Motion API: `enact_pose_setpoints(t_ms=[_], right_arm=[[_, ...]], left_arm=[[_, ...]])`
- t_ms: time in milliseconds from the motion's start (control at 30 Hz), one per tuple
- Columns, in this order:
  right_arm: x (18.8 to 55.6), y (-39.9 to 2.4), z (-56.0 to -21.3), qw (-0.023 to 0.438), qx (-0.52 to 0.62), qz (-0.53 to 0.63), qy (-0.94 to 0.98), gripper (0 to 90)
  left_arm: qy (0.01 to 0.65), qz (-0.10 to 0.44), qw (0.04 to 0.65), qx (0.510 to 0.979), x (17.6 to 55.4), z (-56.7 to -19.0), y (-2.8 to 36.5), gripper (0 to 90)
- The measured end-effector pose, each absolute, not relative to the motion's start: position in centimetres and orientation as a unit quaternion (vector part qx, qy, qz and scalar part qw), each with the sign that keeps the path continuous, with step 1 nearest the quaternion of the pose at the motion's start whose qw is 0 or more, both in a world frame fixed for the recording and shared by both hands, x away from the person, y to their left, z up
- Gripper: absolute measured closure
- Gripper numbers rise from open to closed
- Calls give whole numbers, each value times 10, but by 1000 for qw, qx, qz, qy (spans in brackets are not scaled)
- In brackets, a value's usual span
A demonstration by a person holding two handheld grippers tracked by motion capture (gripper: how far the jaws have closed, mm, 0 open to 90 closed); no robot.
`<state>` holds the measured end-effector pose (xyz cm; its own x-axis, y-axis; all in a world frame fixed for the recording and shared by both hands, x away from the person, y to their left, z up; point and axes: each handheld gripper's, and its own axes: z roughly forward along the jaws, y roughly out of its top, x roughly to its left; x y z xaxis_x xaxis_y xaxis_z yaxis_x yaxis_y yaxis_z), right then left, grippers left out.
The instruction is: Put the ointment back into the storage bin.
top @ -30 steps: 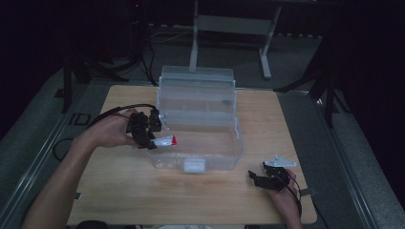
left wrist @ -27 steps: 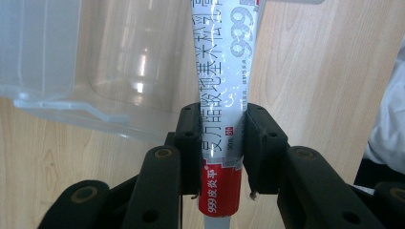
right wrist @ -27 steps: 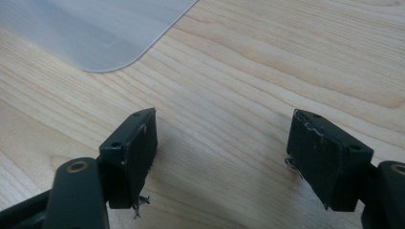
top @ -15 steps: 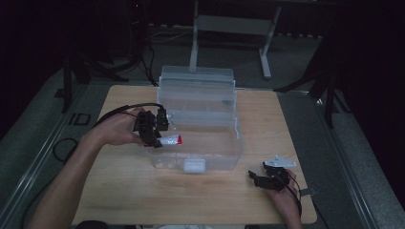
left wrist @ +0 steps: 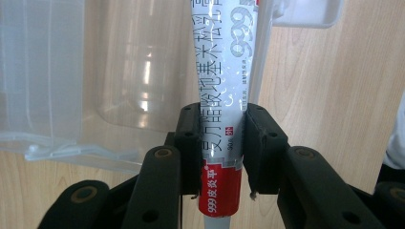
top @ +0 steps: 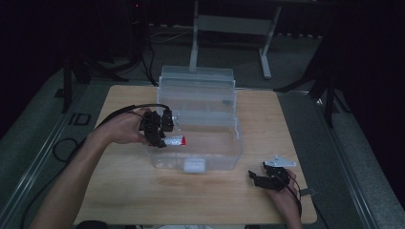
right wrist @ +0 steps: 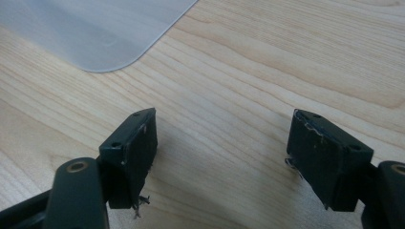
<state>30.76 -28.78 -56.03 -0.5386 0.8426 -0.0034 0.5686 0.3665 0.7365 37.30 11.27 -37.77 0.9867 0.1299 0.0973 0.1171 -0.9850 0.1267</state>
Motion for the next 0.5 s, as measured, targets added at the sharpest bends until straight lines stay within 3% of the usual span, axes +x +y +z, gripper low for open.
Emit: enact_pose_setpoints(t_ms=[500], right_arm=[[308,-288,-560,194,439,352,804,254]], left_arm=[[54,40,50,996,381,-388,103,702]])
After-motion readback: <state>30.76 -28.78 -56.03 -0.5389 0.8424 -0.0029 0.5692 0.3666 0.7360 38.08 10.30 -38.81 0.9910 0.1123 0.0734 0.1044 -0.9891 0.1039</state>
